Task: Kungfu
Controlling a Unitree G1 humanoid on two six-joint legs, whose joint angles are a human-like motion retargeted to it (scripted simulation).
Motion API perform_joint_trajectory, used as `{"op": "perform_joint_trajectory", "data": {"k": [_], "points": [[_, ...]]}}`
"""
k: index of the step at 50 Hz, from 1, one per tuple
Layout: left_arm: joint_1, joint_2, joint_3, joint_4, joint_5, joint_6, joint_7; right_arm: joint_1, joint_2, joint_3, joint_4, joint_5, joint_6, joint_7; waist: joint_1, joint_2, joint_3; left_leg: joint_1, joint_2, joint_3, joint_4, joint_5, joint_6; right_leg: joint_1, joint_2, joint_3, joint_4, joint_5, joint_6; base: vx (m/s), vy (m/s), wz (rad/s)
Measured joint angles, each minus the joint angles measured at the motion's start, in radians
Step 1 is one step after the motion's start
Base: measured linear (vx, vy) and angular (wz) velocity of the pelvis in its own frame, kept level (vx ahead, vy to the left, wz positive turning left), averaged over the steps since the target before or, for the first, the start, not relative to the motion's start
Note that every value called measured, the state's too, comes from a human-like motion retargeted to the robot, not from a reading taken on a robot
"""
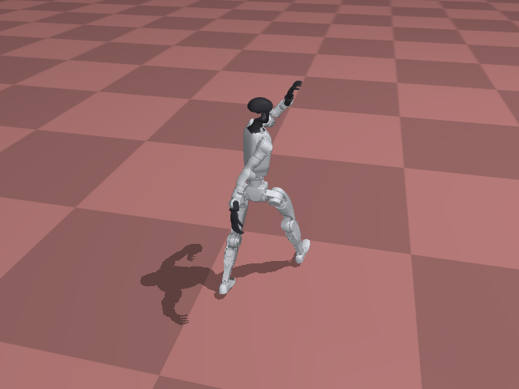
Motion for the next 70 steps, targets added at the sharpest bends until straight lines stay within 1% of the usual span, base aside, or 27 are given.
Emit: {"op": "perform_joint_trajectory", "data": {"k": [2, 3, 6, 8, 10, 12, 15, 18, 20, 22, 24, 25, 27, 30, 33, 35, 40, 43, 47, 50, 55, 57, 59, 61, 63, 67, 70], "points": [[0.011, 0.000, 0.003, -0.002, 0.032, 0.017, 0.012, -0.028, 0.000, 0.013, -0.197, 0.169, 0.019, 0.040, 0.006, -0.014, -0.027, -0.005, 0.025, -0.046, 0.008, 0.027, 0.000, -0.036, -0.026, -0.044, 0.070, 0.209, 0.069, 0.48, -1.06, 1.29], [0.016, -0.006, 0.001, 0.001, 0.048, 0.025, 0.018, -0.035, -0.005, 0.032, -0.272, 0.225, 0.026, 0.052, 0.022, -0.007, -0.025, -0.015, 0.057, -0.049, 0.009, 0.039, 0.000, -0.069, -0.018, -0.067, 0.123, 0.220, 0.054, 0.44, -1.02, 1.09], [0.022, -0.042, 0.010, 0.045, 0.085, 0.058, 0.045, -0.044, -0.083, 0.122, -0.540, 0.362, 0.085, 0.131, 0.036, 0.003, 0.022, -0.070, 0.190, -0.027, 0.018, 0.081, 0.007, -0.147, -0.040, -0.233, 0.346, 0.119, -0.010, 0.25, -0.78, 1.64], [0.045, -0.082, 0.013, 0.076, 0.085, 0.075, 0.035, -0.017, -0.188, 0.177, -0.710, 0.422, 0.133, 0.212, 0.031, 0.001, 0.048, -0.142, 0.257, -0.029, 0.022, 0.122, 0.002, -0.164, -0.106, -0.345, 0.486, 0.015, -0.026, 0.14, -0.61, 2.83], [0.094, -0.137, 0.006, 0.085, 0.066, 0.096, 0.009, 0.031, -0.326, 0.203, -0.860, 0.470, 0.165, 0.267, 0.047, -0.010, 0.063, -0.241, 0.274, -0.048, 0.040, 0.157, 0.000, -0.172, -0.213, -0.434, 0.602, -0.058, -0.021, 0.06, -0.65, 3.29], [0.168, -0.217, -0.011, 0.085, 0.079, 0.103, 0.022, 0.071, -0.482, 0.220, -0.974, 0.525, 0.167, 0.296, 0.121, -0.034, 0.059, -0.348, 0.265, -0.021, 0.052, 0.186, 0.000, -0.197, -0.304, -0.476, 0.685, -0.091, 0.003, -0.26, -0.60, 2.99], [0.304, -0.373, -0.054, 0.121, 0.172, 0.091, 0.138, 0.019, -0.688, 0.272, -1.097, 0.540, 0.167, 0.344, 0.289, -0.033, 0.073, -0.527, 0.261, 0.007, 0.066, 0.234, 0.000, -0.272, -0.380, -0.495, 0.778, -0.142, 0.028, -0.53, -0.59, 2.65], [0.431, -0.549, -0.022, 0.343, 0.393, 0.047, 0.279, -0.327, -0.794, 0.477, -1.124, 0.375, 0.235, 0.458, 0.456, 0.021, 0.125, -0.677, 0.283, 0.050, 0.061, 0.293, 0.000, -0.339, -0.391, -0.540, 0.820, -0.194, -0.001, -0.71, -0.35, 1.72], [0.505, -0.630, 0.024, 0.594, 0.512, 0.076, 0.389, -0.706, -0.772, 0.737, -0.995, 0.219, 0.293, 0.567, 0.522, 0.061, 0.169, -0.737, 0.305, 0.077, 0.036, 0.324, 0.000, -0.382, -0.373, -0.562, 0.837, -0.214, -0.029, -0.62, -0.21, 0.97], [0.565, -0.728, 0.142, 0.897, 0.633, 0.125, 0.508, -1.054, -0.619, 0.971, -0.674, -0.021, 0.327, 0.719, 0.544, 0.107, 0.205, -0.776, 0.324, 0.102, 0.004, 0.348, 0.000, -0.425, -0.356, -0.570, 0.862, -0.230, -0.060, -0.42, 0.00, 0.71], [0.616, -0.755, 0.180, 1.083, 0.642, 0.174, 0.557, -1.275, -0.441, 1.084, -0.324, -0.272, 0.393, 0.844, 0.561, 0.156, 0.239, -0.810, 0.328, 0.108, -0.024, 0.375, 0.000, -0.451, -0.353, -0.582, 0.886, -0.250, -0.080, -0.30, -0.01, 0.62], [0.640, -0.752, 0.180, 1.136, 0.625, 0.195, 0.566, -1.352, -0.371, 1.121, -0.183, -0.368, 0.444, 0.894, 0.578, 0.175, 0.254, -0.825, 0.329, 0.105, -0.032, 0.387, 0.000, -0.461, -0.355, -0.591, 0.899, -0.263, -0.091, -0.25, -0.10, 0.53], [0.688, -0.760, 0.174, 1.134, 0.603, 0.237, 0.630, -1.385, -0.303, 1.148, -0.131, -0.444, 0.472, 0.882, 0.615, 0.189, 0.279, -0.851, 0.329, 0.111, -0.044, 0.400, 0.000, -0.489, -0.360, -0.594, 0.929, -0.290, -0.109, -0.22, -0.20, 0.40], [0.757, -0.774, 0.208, 1.072, 0.600, 0.252, 0.709, -1.374, -0.128, 1.055, -0.121, -0.560, 0.350, 0.747, 0.651, 0.213, 0.311, -0.880, 0.345, 0.095, -0.040, 0.412, 0.000, -0.506, -0.344, -0.602, 0.946, -0.304, -0.122, -0.17, -0.12, 0.11], [0.826, -0.771, 0.185, 1.036, 0.562, 0.279, 0.729, -1.363, -0.068, 1.085, -0.092, -0.533, 0.395, 0.819, 0.645, 0.210, 0.313, -0.874, 0.342, 0.088, -0.038, 0.413, 0.000, -0.507, -0.338, -0.584, 0.957, -0.318, -0.122, 0.03, 0.05, 0.02], [0.849, -0.773, 0.164, 1.031, 0.535, 0.307, 0.733, -1.350, -0.065, 1.115, -0.089, -0.514, 0.429, 0.853, 0.628, 0.207, 0.308, -0.862, 0.329, 0.101, -0.047, 0.412, 0.000, -0.501, -0.351, -0.573, 0.959, -0.323, -0.118, 0.07, 0.13, 0.12], [0.847, -0.761, 0.135, 1.021, 0.491, 0.353, 0.701, -1.313, -0.088, 1.148, -0.138, -0.463, 0.387, 0.763, 0.595, 0.193, 0.301, -0.828, 0.308, 0.106, -0.073, 0.423, 0.000, -0.471, -0.358, -0.555, 0.949, -0.315, -0.107, 0.06, 0.10, 0.09], [0.831, -0.756, 0.122, 1.005, 0.474, 0.368, 0.682, -1.298, -0.108, 1.164, -0.145, -0.433, 0.388, 0.733, 0.594, 0.182, 0.289, -0.802, 0.313, 0.117, -0.085, 0.431, 0.000, -0.434, -0.351, -0.563, 0.928, -0.341, -0.123, 0.09, 0.06, -0.06], [0.829, -0.774, 0.119, 0.996, 0.423, 0.390, 0.653, -1.277, -0.138, 1.180, -0.173, -0.440, 0.378, 0.701, 0.611, 0.177, 0.273, -0.758, 0.358, 0.154, -0.099, 0.438, 0.000, -0.352, -0.319, -0.607, 0.891, -0.398, -0.162, 0.17, 0.05, -0.14], [0.851, -0.796, 0.115, 0.990, 0.370, 0.399, 0.645, -1.253, -0.163, 1.203, -0.213, -0.447, 0.338, 0.666, 0.636, 0.193, 0.265, -0.730, 0.427, 0.213, -0.096, 0.456, 0.000, -0.262, -0.271, -0.664, 0.840, -0.410, -0.163, 0.26, 0.11, -0.15], [0.916, -0.814, 0.114, 0.960, 0.321, 0.405, 0.643, -1.231, -0.197, 1.248, -0.297, -0.445, 0.270, 0.633, 0.668, 0.227, 0.253, -0.741, 0.541, 0.406, -0.020, 0.528, 0.022, -0.093, -0.211, -0.772, 0.705, -0.344, -0.152, 0.30, 0.20, 0.30], [0.942, -0.813, 0.122, 0.934, 0.295, 0.405, 0.638, -1.232, -0.215, 1.269, -0.347, -0.427, 0.246, 0.626, 0.686, 0.233, 0.242, -0.767, 0.559, 0.471, 0.033, 0.548, 0.071, -0.036, -0.200, -0.802, 0.636, -0.292, -0.148, 0.30, 0.34, 0.75], [0.971, -0.816, 0.139, 0.907, 0.261, 0.406, 0.628, -1.233, -0.235, 1.292, -0.398, -0.411, 0.228, 0.625, 0.708, 0.236, 0.225, -0.807, 0.562, 0.508, 0.101, 0.541, 0.148, 0.023, -0.191, -0.829, 0.563, -0.243, -0.140, 0.36, 0.49, 0.94], [1.006, -0.824, 0.167, 0.878, 0.221, 0.407, 0.615, -1.238, -0.248, 1.314, -0.442, -0.401, 0.211, 0.629, 0.730, 0.236, 0.200, -0.837, 0.564, 0.548, 0.165, 0.497, 0.231, 0.080, -0.186, -0.853, 0.492, -0.199, -0.130, 0.36, 0.37, 1.06], [1.047, -0.832, 0.206, 0.835, 0.171, 0.402, 0.592, -1.250, -0.263, 1.339, -0.491, -0.380, 0.203, 0.636, 0.771, 0.234, 0.174, -0.862, 0.551, 0.517, 0.226, 0.449, 0.271, 0.130, -0.177, -0.854, 0.426, -0.156, -0.118, 0.48, 0.48, 0.70], [1.151, -0.830, 0.308, 0.723, 0.097, 0.373, 0.527, -1.274, -0.285, 1.377, -0.603, -0.325, 0.183, 0.652, 0.869, 0.233, 0.112, -0.846, 0.488, 0.432, 0.260, 0.382, 0.215, 0.234, -0.150, -0.819, 0.285, -0.060, -0.080, 0.61, 0.58, 0.53], [1.224, -0.792, 0.385, 0.641, 0.087, 0.323, 0.473, -1.293, -0.302, 1.402, -0.694, -0.279, 0.146, 0.635, 0.919, 0.213, 0.067, -0.829, 0.385, 0.359, 0.288, 0.301, 0.198, 0.343, -0.146, -0.792, 0.146, 0.002, -0.022, 0.70, 0.73, 0.88]]}}
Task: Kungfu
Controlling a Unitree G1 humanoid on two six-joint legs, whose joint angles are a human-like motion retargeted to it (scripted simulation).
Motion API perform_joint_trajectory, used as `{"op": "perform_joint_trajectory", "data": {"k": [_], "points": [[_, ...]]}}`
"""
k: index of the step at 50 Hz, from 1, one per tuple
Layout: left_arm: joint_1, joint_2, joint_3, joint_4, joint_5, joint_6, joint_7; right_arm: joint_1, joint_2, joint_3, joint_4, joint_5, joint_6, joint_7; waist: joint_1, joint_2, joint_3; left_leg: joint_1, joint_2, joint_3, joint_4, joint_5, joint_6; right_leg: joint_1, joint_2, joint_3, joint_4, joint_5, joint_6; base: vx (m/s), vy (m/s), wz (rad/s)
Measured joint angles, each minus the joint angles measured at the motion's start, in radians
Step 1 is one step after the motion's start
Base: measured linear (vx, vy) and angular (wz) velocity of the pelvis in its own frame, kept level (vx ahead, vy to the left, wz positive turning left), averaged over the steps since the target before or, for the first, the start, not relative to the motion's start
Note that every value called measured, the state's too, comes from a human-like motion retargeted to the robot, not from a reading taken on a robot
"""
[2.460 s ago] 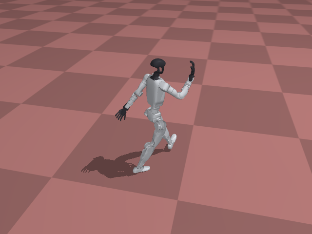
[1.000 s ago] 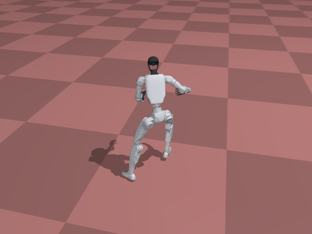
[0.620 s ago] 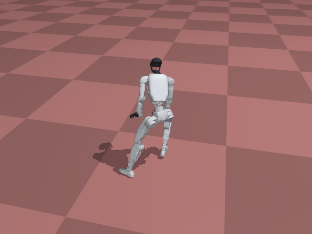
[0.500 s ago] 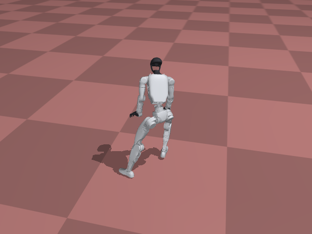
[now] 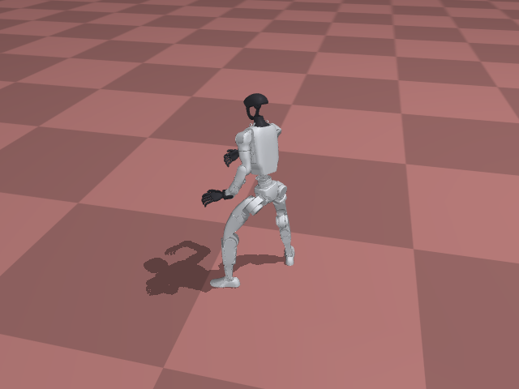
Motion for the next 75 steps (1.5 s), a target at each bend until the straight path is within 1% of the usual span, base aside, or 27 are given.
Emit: {"op": "perform_joint_trajectory", "data": {"k": [4, 5, 6, 8, 10, 11, 15, 18, 20, 21, 23, 25, 27, 30, 34, 38, 45, 47, 48, 50, 52, 53, 55, 58, 60, 64, 75], "points": [[0.054, 0.150, 0.129, -0.117, -0.007, -0.144, -0.189, -0.011, -0.011, 0.036, -0.129, 0.085, -0.067, -0.085, -0.014, -0.020, -0.077, 0.030, -0.127, -0.051, 0.013, -0.091, -0.003, 0.162, 0.040, 0.027, -0.122, -0.134, 0.049, 0.81, 0.61, 1.75], [0.054, 0.201, 0.154, -0.145, -0.023, -0.189, -0.259, -0.009, -0.020, 0.037, -0.162, 0.102, -0.081, -0.103, -0.028, -0.023, -0.099, 0.041, -0.168, -0.067, 0.010, -0.109, 0.015, 0.199, 0.059, 0.045, -0.141, -0.176, 0.029, 0.87, 0.55, 2.71], [0.037, 0.260, 0.168, -0.171, -0.065, -0.238, -0.358, 0.000, -0.034, 0.026, -0.203, 0.110, -0.095, -0.121, -0.055, -0.027, -0.105, 0.061, -0.220, -0.122, -0.005, -0.113, 0.032, 0.209, 0.095, 0.151, -0.123, -0.200, -0.048, 0.85, 0.50, 3.01], [-0.025, 0.388, 0.179, -0.212, -0.210, -0.296, -0.577, 0.021, -0.059, -0.007, -0.286, 0.109, -0.127, -0.169, -0.123, -0.045, -0.098, 0.119, -0.332, -0.240, -0.051, -0.106, 0.059, 0.173, 0.200, 0.463, -0.007, -0.210, -0.131, 0.73, 0.35, 3.35], [-0.130, 0.509, 0.137, -0.245, -0.403, -0.269, -0.769, 0.052, -0.069, -0.060, -0.364, 0.079, -0.181, -0.252, -0.204, -0.062, -0.066, 0.201, -0.413, -0.344, -0.111, -0.079, 0.074, 0.065, 0.386, 0.785, 0.210, -0.231, -0.059, 0.62, 0.20, 3.16], [-0.191, 0.554, 0.097, -0.258, -0.484, -0.246, -0.848, 0.080, -0.064, -0.090, -0.407, 0.054, -0.219, -0.313, -0.227, -0.069, -0.057, 0.234, -0.418, -0.348, -0.128, -0.074, 0.077, 0.003, 0.441, 0.806, 0.287, -0.241, -0.039, 0.62, 0.18, 2.42], [-0.437, 0.645, -0.119, -0.336, -0.738, -0.106, -1.180, 0.252, -0.025, -0.211, -0.601, -0.116, -0.406, -0.665, -0.362, -0.102, -0.058, 0.342, -0.457, -0.387, -0.183, -0.085, 0.097, -0.176, 0.396, 0.542, 0.290, -0.186, -0.143, 0.60, 0.06, 2.34], [-0.524, 0.543, -0.341, -0.451, -0.885, 0.056, -1.376, 0.406, -0.010, -0.284, -0.724, -0.376, -0.569, -1.185, -0.438, -0.158, -0.012, 0.503, -0.538, -0.396, -0.271, -0.070, 0.156, -0.321, 0.436, 0.672, 0.137, 0.074, -0.119, 0.51, -0.02, 2.18], [-0.534, 0.413, -0.481, -0.498, -0.990, 0.105, -1.449, 0.469, 0.018, -0.302, -0.765, -0.524, -0.660, -1.575, -0.499, -0.203, 0.033, 0.606, -0.568, -0.421, -0.299, -0.080, 0.170, -0.393, 0.406, 0.763, 0.009, 0.260, -0.026, 0.38, -0.03, 1.99], [-0.508, 0.330, -0.559, -0.502, -1.023, 0.114, -1.460, 0.480, 0.034, -0.286, -0.760, -0.566, -0.673, -1.666, -0.542, -0.217, 0.055, 0.649, -0.569, -0.451, -0.304, -0.089, 0.172, -0.427, 0.391, 0.797, -0.047, 0.307, 0.017, 0.35, -0.05, 2.17], [-0.437, 0.119, -0.701, -0.426, -1.034, 0.161, -1.392, 0.487, 0.053, -0.223, -0.736, -0.750, -0.604, -1.822, -0.598, -0.240, 0.096, 0.724, -0.556, -0.472, -0.319, -0.106, 0.174, -0.489, 0.373, 0.828, -0.151, 0.316, 0.072, 0.34, -0.04, 1.59], [-0.374, -0.060, -0.721, -0.371, -1.180, 0.128, -1.378, 0.555, 0.105, -0.232, -0.733, -0.910, -0.368, -2.217, -0.651, -0.249, 0.128, 0.765, -0.542, -0.479, -0.327, -0.117, 0.190, -0.545, 0.339, 0.781, -0.232, 0.227, 0.098, 0.22, -0.06, 0.86], [-0.354, -0.100, -0.579, -0.335, -1.219, 0.144, -1.364, 0.613, 0.061, -0.226, -0.744, -1.024, -0.409, -2.150, -0.657, -0.264, 0.138, 0.781, -0.537, -0.475, -0.326, -0.124, 0.203, -0.592, 0.317, 0.686, -0.279, 0.159, 0.099, 0.12, -0.13, 0.08], [-0.359, -0.066, -0.630, -0.329, -1.230, 0.098, -1.274, 0.621, 0.061, -0.181, -0.720, -0.924, -0.563, -1.986, -0.676, -0.256, 0.149, 0.784, -0.535, -0.469, -0.314, -0.140, 0.229, -0.640, 0.324, 0.629, -0.273, 0.133, 0.056, 0.06, -0.06, -0.37], [-0.345, -0.018, -0.636, -0.362, -1.233, 0.130, -1.291, 0.577, 0.012, -0.158, -0.711, -0.905, -0.557, -1.997, -0.637, -0.246, 0.125, 0.752, -0.541, -0.477, -0.307, -0.136, 0.235, -0.615, 0.363, 0.776, -0.209, 0.203, 0.041, 0.05, -0.03, -0.16], [-0.344, -0.012, -0.603, -0.386, -1.266, 0.155, -1.296, 0.521, -0.009, -0.112, -0.714, -0.869, -0.574, -1.968, -0.551, -0.232, 0.092, 0.683, -0.528, -0.446, -0.323, -0.117, 0.179, -0.498, 0.367, 0.809, -0.162, 0.210, 0.004, -0.02, -0.02, -0.58], [-0.328, 0.041, -0.552, -0.541, -1.413, 0.144, -1.152, 0.241, -0.173, 0.098, -0.770, -0.625, -0.624, -1.921, -0.194, -0.218, -0.068, 0.355, -0.501, -0.468, -0.182, -0.105, 0.037, -0.139, 0.318, 0.697, 0.101, 0.020, -0.029, -0.14, -0.06, -0.62], [-0.375, 0.088, -0.572, -0.741, -1.457, 0.036, -0.927, 0.030, -0.290, 0.148, -0.865, -0.430, -0.685, -1.837, -0.135, -0.203, -0.086, 0.181, -0.535, -0.581, -0.028, -0.119, -0.015, 0.012, 0.307, 0.566, 0.134, -0.014, -0.067, -0.64, -0.25, 1.46], [-0.423, 0.117, -0.589, -0.896, -1.402, -0.068, -0.749, -0.124, -0.380, 0.170, -0.944, -0.304, -0.730, -1.776, -0.087, -0.194, -0.075, 0.091, -0.568, -0.630, 0.060, -0.124, -0.030, 0.103, 0.315, 0.486, 0.130, -0.012, -0.097, -0.84, -0.36, 1.12], [-0.516, 0.144, -0.573, -1.135, -1.170, -0.134, -0.466, -0.389, -0.503, 0.202, -1.076, -0.087, -0.781, -1.651, 0.064, -0.213, -0.050, -0.025, -0.560, -0.597, 0.186, -0.194, -0.016, 0.251, 0.346, 0.461, 0.076, 0.012, -0.144, -0.74, -0.52, -0.30], [-0.607, 0.117, -0.560, -1.286, -0.909, -0.062, -0.265, -0.631, -0.538, 0.247, -1.153, 0.060, -0.825, -1.541, 0.199, -0.315, -0.068, -0.113, -0.567, -0.539, 0.262, -0.256, 0.003, 0.370, 0.336, 0.430, -0.014, 0.100, -0.109, -0.29, -0.77, -1.15], [-0.647, 0.103, -0.568, -1.343, -0.788, -0.048, -0.113, -0.738, -0.528, 0.266, -1.167, 0.112, -0.838, -1.475, 0.288, -0.389, -0.094, -0.195, -0.584, -0.502, 0.345, -0.279, -0.004, 0.394, 0.320, 0.476, -0.049, 0.135, -0.049, 0.00, -0.73, -1.82], [-0.719, 0.109, -0.581, -1.411, -0.691, -0.059, 0.046, -0.866, -0.511, 0.257, -1.159, 0.149, -0.854, -1.326, 0.398, -0.450, -0.093, -0.297, -0.586, -0.462, 0.425, -0.285, 0.009, 0.387, 0.332, 0.588, -0.076, 0.003, 0.034, -0.14, -0.55, -1.39], [-0.795, 0.153, -0.496, -1.462, -0.731, -0.119, 0.090, -0.908, -0.445, 0.167, -1.109, 0.099, -0.799, -1.128, 0.400, -0.400, -0.042, -0.349, -0.549, -0.518, 0.463, -0.275, -0.008, 0.377, 0.342, 0.379, -0.086, -0.187, -0.003, -0.63, -0.26, -0.34], [-0.805, 0.182, -0.477, -1.466, -0.752, -0.152, 0.086, -0.885, -0.380, 0.121, -1.082, 0.084, -0.770, -1.117, 0.396, -0.345, -0.029, -0.360, -0.500, -0.519, 0.494, -0.277, -0.003, 0.366, 0.340, 0.314, -0.037, -0.253, -0.016, -0.54, 0.10, -0.98], [-0.746, 0.212, -0.458, -1.459, -0.735, -0.245, 0.111, -0.813, -0.318, 0.101, -1.063, 0.087, -0.849, -1.230, 0.330, -0.301, -0.032, -0.345, -0.443, -0.494, 0.465, -0.246, -0.004, 0.338, 0.349, 0.413, -0.013, -0.269, 0.068, -0.37, 0.08, -0.50], [-0.588, 0.237, -0.375, -1.395, -0.968, -0.130, -0.028, -0.675, -0.240, 0.105, -0.917, 0.058, -0.753, -1.185, 0.233, -0.205, -0.059, -0.222, -0.225, -0.363, 0.269, -0.132, 0.004, 0.258, 0.304, 0.404, -0.034, -0.277, -0.011, -0.43, -0.04, -1.12]]}}
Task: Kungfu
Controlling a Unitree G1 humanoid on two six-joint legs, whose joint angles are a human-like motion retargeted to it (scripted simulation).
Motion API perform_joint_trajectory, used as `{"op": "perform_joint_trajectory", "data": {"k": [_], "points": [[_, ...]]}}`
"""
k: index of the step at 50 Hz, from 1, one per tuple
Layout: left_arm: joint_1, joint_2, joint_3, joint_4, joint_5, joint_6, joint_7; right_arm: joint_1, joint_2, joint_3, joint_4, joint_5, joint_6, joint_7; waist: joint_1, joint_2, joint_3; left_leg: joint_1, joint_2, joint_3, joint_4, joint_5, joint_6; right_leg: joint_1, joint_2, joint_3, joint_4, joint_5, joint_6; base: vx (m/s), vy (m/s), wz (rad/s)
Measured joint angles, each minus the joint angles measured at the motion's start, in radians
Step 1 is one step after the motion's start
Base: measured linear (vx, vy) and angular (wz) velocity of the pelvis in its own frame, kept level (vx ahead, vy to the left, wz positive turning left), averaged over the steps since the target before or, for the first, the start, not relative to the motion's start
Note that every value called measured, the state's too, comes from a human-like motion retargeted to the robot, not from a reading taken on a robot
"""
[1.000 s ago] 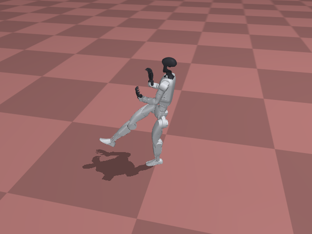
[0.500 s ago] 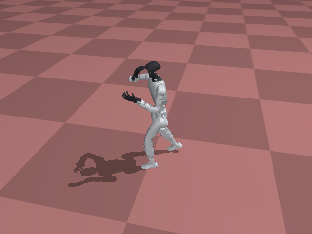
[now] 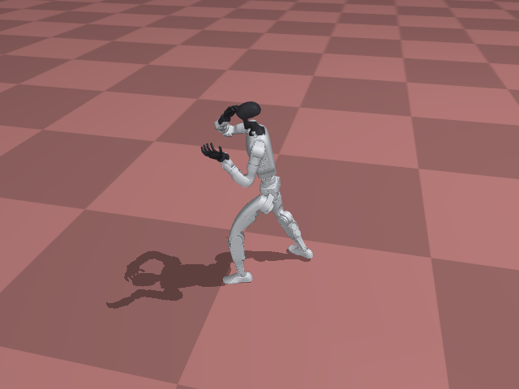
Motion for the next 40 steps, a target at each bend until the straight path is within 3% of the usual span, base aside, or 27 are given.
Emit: {"op": "perform_joint_trajectory", "data": {"k": [5, 10, 13, 15, 18, 19, 20, 25, 28, 32, 35, 37, 38, 39, 40], "points": [[0.173, 0.048, 0.149, 0.089, -0.123, 0.019, -0.180, 0.085, 0.056, -0.002, 0.108, -0.048, 0.068, -0.070, -0.068, 0.033, -0.015, 0.100, 0.136, 0.112, -0.089, 0.058, -0.003, -0.105, -0.010, 0.105, 0.008, -0.003, -0.028, -0.55, -0.11, -1.97], [0.395, 0.098, 0.355, 0.247, -0.027, 0.010, -0.306, 0.198, 0.091, -0.017, 0.172, -0.057, 0.104, -0.135, -0.145, 0.087, -0.042, 0.231, 0.291, 0.216, -0.241, 0.146, -0.026, -0.150, -0.103, -0.160, 0.082, 0.033, -0.166, -0.57, -0.27, -2.13], [0.487, 0.122, 0.477, 0.344, 0.053, -0.061, -0.386, 0.272, 0.054, -0.012, 0.193, -0.031, 0.151, -0.104, -0.248, 0.066, -0.055, 0.327, 0.302, 0.270, -0.348, 0.259, -0.021, -0.192, -0.154, -0.188, 0.109, 0.098, -0.079, -0.57, -0.52, -1.39], [0.521, 0.146, 0.545, 0.389, 0.094, -0.099, -0.471, 0.331, -0.002, -0.021, 0.199, -0.018, 0.168, -0.090, -0.331, 0.050, -0.052, 0.392, 0.290, 0.290, -0.433, 0.376, 0.011, -0.256, -0.140, -0.080, 0.160, 0.069, -0.044, -0.47, -0.66, -0.60], [0.522, 0.183, 0.556, 0.401, 0.179, -0.087, -0.658, 0.461, -0.125, -0.096, 0.221, -0.064, 0.151, -0.077, -0.413, 0.015, -0.066, 0.440, 0.290, 0.368, -0.537, 0.562, 0.132, -0.273, -0.126, -0.084, 0.160, 0.030, -0.075, -0.43, -0.85, -0.17], [0.501, 0.194, 0.527, 0.409, 0.210, -0.088, -0.725, 0.521, -0.165, -0.138, 0.235, -0.101, 0.147, -0.084, -0.440, 0.001, -0.073, 0.452, 0.281, 0.395, -0.560, 0.577, 0.143, -0.272, -0.115, -0.089, 0.150, 0.022, -0.089, -0.38, -0.85, 0.24], [0.473, 0.206, 0.489, 0.420, 0.242, -0.091, -0.789, 0.587, -0.205, -0.186, 0.250, -0.142, 0.146, -0.097, -0.469, -0.012, -0.080, 0.464, 0.269, 0.420, -0.582, 0.572, 0.137, -0.273, -0.098, -0.090, 0.140, 0.017, -0.103, -0.38, -0.76, 0.35], [0.215, 0.165, 0.153, 0.565, 0.415, -0.150, -0.940, 0.933, -0.376, -0.475, 0.343, -0.419, 0.181, -0.146, -0.496, -0.046, -0.087, 0.478, 0.138, 0.264, -0.379, 0.193, -0.145, -0.280, -0.025, -0.012, 0.051, 0.055, -0.134, -0.35, -0.51, -0.48], [0.093, 0.100, -0.065, 0.639, 0.429, -0.153, -0.988, 1.114, -0.426, -0.654, 0.451, -0.622, 0.238, -0.096, -0.482, -0.080, -0.104, 0.459, -0.077, 0.172, -0.252, 0.012, -0.191, -0.256, -0.028, 0.006, -0.039, 0.103, -0.133, -0.12, -0.35, -1.39], [-0.032, 0.016, -0.282, 0.666, 0.379, -0.100, -1.101, 1.274, -0.483, -0.829, 0.722, -0.978, 0.353, -0.093, -0.412, -0.093, -0.102, 0.438, -0.258, 0.109, -0.342, -0.126, -0.095, -0.212, 0.025, 0.006, -0.155, 0.141, -0.155, -0.03, -0.27, -1.62], [-0.113, -0.018, -0.381, 0.640, 0.386, -0.071, -1.169, 1.289, -0.500, -0.868, 1.043, -1.168, 0.531, -0.179, -0.347, -0.143, -0.082, 0.359, -0.399, -0.073, -0.376, -0.094, 0.030, -0.213, 0.067, 0.088, -0.169, 0.141, -0.174, 0.01, -0.46, -1.63], [-0.148, -0.030, -0.418, 0.632, 0.415, -0.066, -1.180, 1.243, -0.498, -0.853, 1.287, -1.243, 0.599, -0.163, -0.282, -0.195, -0.073, 0.308, -0.397, -0.050, -0.377, 0.002, 0.094, -0.257, 0.097, 0.140, -0.103, 0.166, -0.109, 0.00, -0.62, -2.01], [-0.166, -0.035, -0.429, 0.631, 0.424, -0.074, -1.186, 1.200, -0.489, -0.832, 1.409, -1.268, 0.637, -0.145, -0.263, -0.219, -0.069, 0.301, -0.386, -0.068, -0.367, -0.029, 0.079, -0.297, 0.110, 0.152, -0.051, 0.204, -0.017, -0.30, -0.91, -2.36], [-0.187, -0.023, -0.425, 0.626, 0.424, -0.085, -1.190, 1.140, -0.472, -0.806, 1.515, -1.289, 0.672, -0.122, -0.231, -0.230, -0.065, 0.277, -0.264, -0.005, -0.337, -0.063, 0.031, -0.385, 0.171, 0.115, 0.047, 0.252, 0.072, -0.65, -1.36, -3.06], [-0.210, -0.004, -0.415, 0.619, 0.421, -0.098, -1.193, 1.071, -0.451, -0.778, 1.612, -1.307, 0.704, -0.096, -0.193, -0.234, -0.061, 0.244, -0.086, 0.098, -0.296, -0.098, -0.034, -0.499, 0.255, 0.053, 0.168, 0.305, 0.160, -0.91, -1.67, -3.50]]}}
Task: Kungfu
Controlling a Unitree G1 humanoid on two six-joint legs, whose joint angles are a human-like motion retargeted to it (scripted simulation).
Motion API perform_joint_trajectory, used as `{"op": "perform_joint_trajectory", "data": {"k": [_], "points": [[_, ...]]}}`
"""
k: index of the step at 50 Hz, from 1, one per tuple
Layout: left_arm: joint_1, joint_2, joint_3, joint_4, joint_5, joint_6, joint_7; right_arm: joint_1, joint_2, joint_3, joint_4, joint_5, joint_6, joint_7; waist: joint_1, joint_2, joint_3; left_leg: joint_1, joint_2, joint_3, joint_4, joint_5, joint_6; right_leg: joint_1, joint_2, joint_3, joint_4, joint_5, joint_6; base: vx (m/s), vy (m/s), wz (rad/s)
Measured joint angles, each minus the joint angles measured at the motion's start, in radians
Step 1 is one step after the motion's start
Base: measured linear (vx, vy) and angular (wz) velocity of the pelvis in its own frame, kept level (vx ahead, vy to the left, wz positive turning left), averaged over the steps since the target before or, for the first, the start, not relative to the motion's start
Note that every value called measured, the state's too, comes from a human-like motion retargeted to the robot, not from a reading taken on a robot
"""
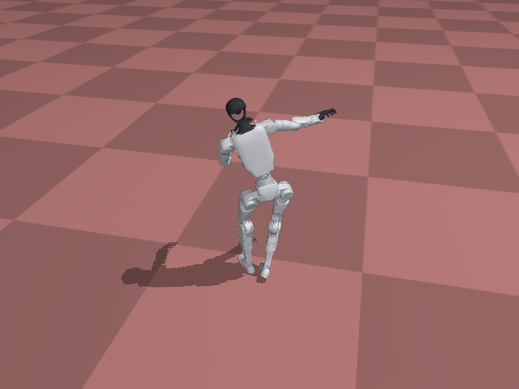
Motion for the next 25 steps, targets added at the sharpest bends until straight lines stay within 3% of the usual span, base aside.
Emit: {"op": "perform_joint_trajectory", "data": {"k": [2, 3, 5, 6, 7, 8, 10, 12, 15, 16, 18, 19, 20, 22, 25], "points": [[-0.010, 0.030, 0.008, -0.022, -0.033, -0.033, 0.025, -0.099, 0.015, 0.074, 0.119, -0.001, 0.007, 0.036, 0.013, 0.055, 0.001, -0.026, 0.132, -0.037, 0.064, -0.056, -0.052, -0.196, 0.069, -0.155, 0.316, 0.056, 0.000, -0.52, -0.97, -2.68], [-0.009, 0.041, 0.014, -0.029, -0.058, -0.056, 0.046, -0.146, 0.012, 0.128, 0.159, 0.013, -0.013, 0.053, -0.015, 0.099, 0.000, -0.033, 0.214, -0.001, 0.072, -0.058, -0.042, -0.278, 0.042, -0.173, 0.520, 0.024, 0.000, 0.12, 0.33, -1.07], [0.013, 0.035, 0.054, -0.005, -0.080, -0.080, 0.072, -0.225, 0.021, 0.251, 0.193, 0.045, -0.091, 0.078, -0.158, 0.264, -0.015, -0.112, 0.317, -0.076, 0.094, -0.093, -0.009, -0.438, -0.077, -0.247, 0.872, -0.058, 0.000, 0.28, 0.92, 0.41], [0.035, 0.003, 0.054, 0.010, -0.083, -0.075, 0.081, -0.238, 0.022, 0.281, 0.205, 0.027, -0.119, 0.064, -0.215, 0.357, 0.009, -0.133, 0.315, -0.142, 0.093, -0.099, 0.034, -0.435, -0.199, -0.232, 0.977, -0.082, -0.046, 0.22, 0.76, 1.23], [0.052, -0.024, 0.051, 0.022, -0.089, -0.071, 0.085, -0.248, 0.023, 0.297, 0.219, 0.003, -0.136, 0.044, -0.266, 0.438, 0.035, -0.160, 0.318, -0.207, 0.098, -0.103, 0.068, -0.427, -0.336, -0.221, 1.049, -0.095, -0.123, 0.16, 0.39, 1.36], [0.060, -0.044, 0.041, 0.026, -0.100, -0.069, 0.081, -0.249, 0.026, 0.285, 0.237, -0.037, -0.131, 0.011, -0.302, 0.498, 0.067, -0.196, 0.331, -0.268, 0.114, -0.104, 0.084, -0.406, -0.502, -0.216, 1.055, -0.088, -0.261, 0.06, 0.11, 1.11], [0.081, -0.075, 0.023, 0.038, -0.107, -0.080, 0.067, -0.240, 0.040, 0.251, 0.279, -0.083, -0.076, -0.062, -0.358, 0.602, 0.127, -0.237, 0.346, -0.356, 0.130, -0.097, 0.129, -0.375, -0.789, -0.149, 0.843, -0.053, -0.485, -0.02, -0.04, 0.70], [0.118, -0.100, 0.019, 0.063, -0.069, -0.106, 0.087, -0.250, 0.069, 0.232, 0.326, -0.119, 0.002, -0.130, -0.389, 0.666, 0.162, -0.231, 0.344, -0.432, 0.118, -0.082, 0.145, -0.409, -0.832, 0.087, 0.349, 0.063, -0.520, 0.00, 0.03, -0.30], [0.174, -0.043, 0.021, 0.074, 0.012, -0.146, 0.173, -0.316, 0.158, 0.238, 0.354, -0.135, 0.031, -0.158, -0.394, 0.696, 0.182, -0.196, 0.384, -0.414, 0.076, -0.064, 0.168, -0.446, -0.837, 0.342, -0.271, 0.327, -0.471, -0.10, 0.07, -1.47], [0.184, -0.022, 0.024, 0.079, 0.028, -0.148, 0.177, -0.324, 0.188, 0.239, 0.347, -0.133, 0.018, -0.153, -0.387, 0.696, 0.184, -0.203, 0.396, -0.393, 0.090, -0.057, 0.192, -0.483, -0.842, 0.310, -0.293, 0.300, -0.488, -0.19, -0.07, -1.59], [0.201, 0.015, 0.035, 0.094, 0.066, -0.154, 0.182, -0.337, 0.246, 0.228, 0.325, -0.118, 0.007, -0.148, -0.372, 0.696, 0.188, -0.237, 0.420, -0.355, 0.133, -0.058, 0.246, -0.557, -0.852, 0.193, -0.207, 0.238, -0.518, -0.11, -0.24, -1.09], [0.210, 0.041, 0.042, 0.117, 0.092, -0.163, 0.176, -0.325, 0.294, 0.203, 0.305, -0.097, 0.009, -0.153, -0.397, 0.696, 0.212, -0.265, 0.447, -0.381, 0.148, -0.062, 0.248, -0.605, -0.838, 0.197, -0.024, 0.211, -0.520, 0.05, -0.43, 0.21], [0.220, 0.072, 0.050, 0.148, 0.122, -0.175, 0.166, -0.303, 0.353, 0.170, 0.283, -0.070, 0.014, -0.162, -0.438, 0.696, 0.246, -0.296, 0.481, -0.430, 0.157, -0.067, 0.238, -0.658, -0.813, 0.241, 0.213, 0.188, -0.516, 0.19, -0.55, 1.07], [0.268, 0.060, 0.113, 0.221, 0.174, -0.181, 0.124, -0.248, 0.410, 0.149, 0.234, -0.027, 0.002, -0.199, -0.488, 0.696, 0.268, -0.295, 0.468, -0.478, 0.197, -0.072, 0.196, -0.655, -0.739, 0.217, 0.468, 0.232, -0.459, 0.30, -0.61, 1.06], [0.373, -0.045, 0.256, 0.359, 0.296, -0.172, 0.067, -0.136, 0.472, 0.109, 0.152, -0.017, -0.004, -0.264, -0.469, 0.667, 0.216, -0.224, 0.465, -0.372, 0.216, -0.071, 0.156, -0.612, -0.659, 0.098, 0.639, 0.249, -0.436, 0.34, -0.56, 0.32]]}}
